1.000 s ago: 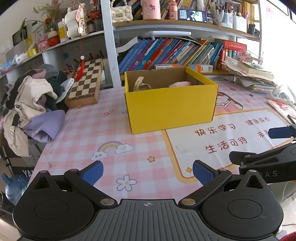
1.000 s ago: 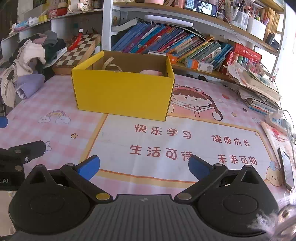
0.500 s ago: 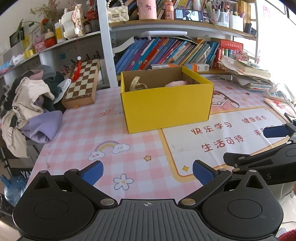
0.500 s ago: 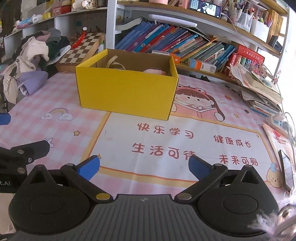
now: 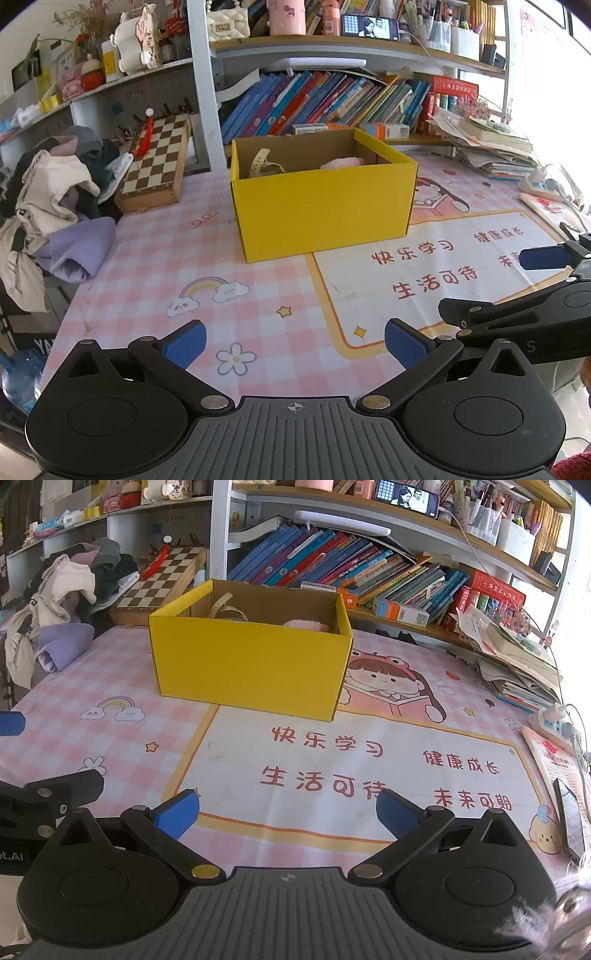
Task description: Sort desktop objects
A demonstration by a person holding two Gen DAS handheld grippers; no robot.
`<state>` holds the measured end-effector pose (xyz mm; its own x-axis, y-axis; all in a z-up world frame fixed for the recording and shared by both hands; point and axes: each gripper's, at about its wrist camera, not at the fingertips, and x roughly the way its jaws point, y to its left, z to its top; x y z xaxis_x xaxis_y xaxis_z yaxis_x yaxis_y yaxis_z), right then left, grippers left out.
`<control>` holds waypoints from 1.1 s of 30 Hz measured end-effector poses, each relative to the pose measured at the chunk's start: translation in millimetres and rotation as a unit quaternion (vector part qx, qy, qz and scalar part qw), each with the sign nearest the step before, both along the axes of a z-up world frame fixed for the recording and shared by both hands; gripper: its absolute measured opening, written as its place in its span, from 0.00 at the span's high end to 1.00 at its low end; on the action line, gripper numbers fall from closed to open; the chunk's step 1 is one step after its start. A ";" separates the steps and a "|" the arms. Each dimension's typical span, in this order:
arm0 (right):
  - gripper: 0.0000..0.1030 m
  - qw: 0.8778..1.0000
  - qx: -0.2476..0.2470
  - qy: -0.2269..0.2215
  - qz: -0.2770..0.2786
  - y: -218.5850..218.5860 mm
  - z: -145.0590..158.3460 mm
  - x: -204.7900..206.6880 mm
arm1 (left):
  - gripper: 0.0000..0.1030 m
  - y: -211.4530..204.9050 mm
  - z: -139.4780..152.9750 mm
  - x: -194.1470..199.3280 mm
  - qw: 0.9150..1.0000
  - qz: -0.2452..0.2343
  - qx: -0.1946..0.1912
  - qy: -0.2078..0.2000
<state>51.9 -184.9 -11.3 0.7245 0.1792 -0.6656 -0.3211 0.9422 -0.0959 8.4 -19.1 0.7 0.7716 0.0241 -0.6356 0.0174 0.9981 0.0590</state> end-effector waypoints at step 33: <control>0.00 1.000 0.000 0.008 0.001 3.2 -2.9 1.9 | 0.00 -0.6 -1.9 1.2 1.000 -0.001 0.000 0.004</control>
